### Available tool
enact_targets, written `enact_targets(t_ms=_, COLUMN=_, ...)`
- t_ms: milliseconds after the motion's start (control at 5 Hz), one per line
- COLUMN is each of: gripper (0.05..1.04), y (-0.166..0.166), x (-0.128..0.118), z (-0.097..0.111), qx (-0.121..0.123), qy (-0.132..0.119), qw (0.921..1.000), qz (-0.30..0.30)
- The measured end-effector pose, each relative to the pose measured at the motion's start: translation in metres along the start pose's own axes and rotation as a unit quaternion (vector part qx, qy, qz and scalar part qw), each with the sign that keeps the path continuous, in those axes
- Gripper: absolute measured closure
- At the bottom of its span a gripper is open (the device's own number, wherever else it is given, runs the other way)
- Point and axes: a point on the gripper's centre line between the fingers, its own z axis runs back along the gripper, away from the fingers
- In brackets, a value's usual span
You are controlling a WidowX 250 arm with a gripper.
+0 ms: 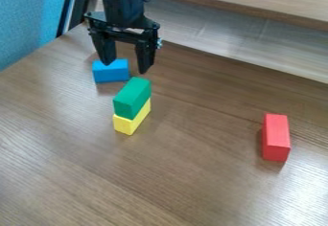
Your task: Remove the green cylinder of the top of the yellow cylinder to put it next to it
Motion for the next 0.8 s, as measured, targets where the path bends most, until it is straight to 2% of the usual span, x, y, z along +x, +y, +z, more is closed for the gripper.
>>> enact_targets(t_ms=400, gripper=0.083, y=0.0, x=-0.004, z=-0.014, qx=-0.003, qy=0.021, qw=0.9998, qz=0.001)
enact_targets(t_ms=800, gripper=0.083, y=0.003, x=-0.009, z=-0.027, qx=0.006, qy=0.032, qw=0.9995, qz=0.004)
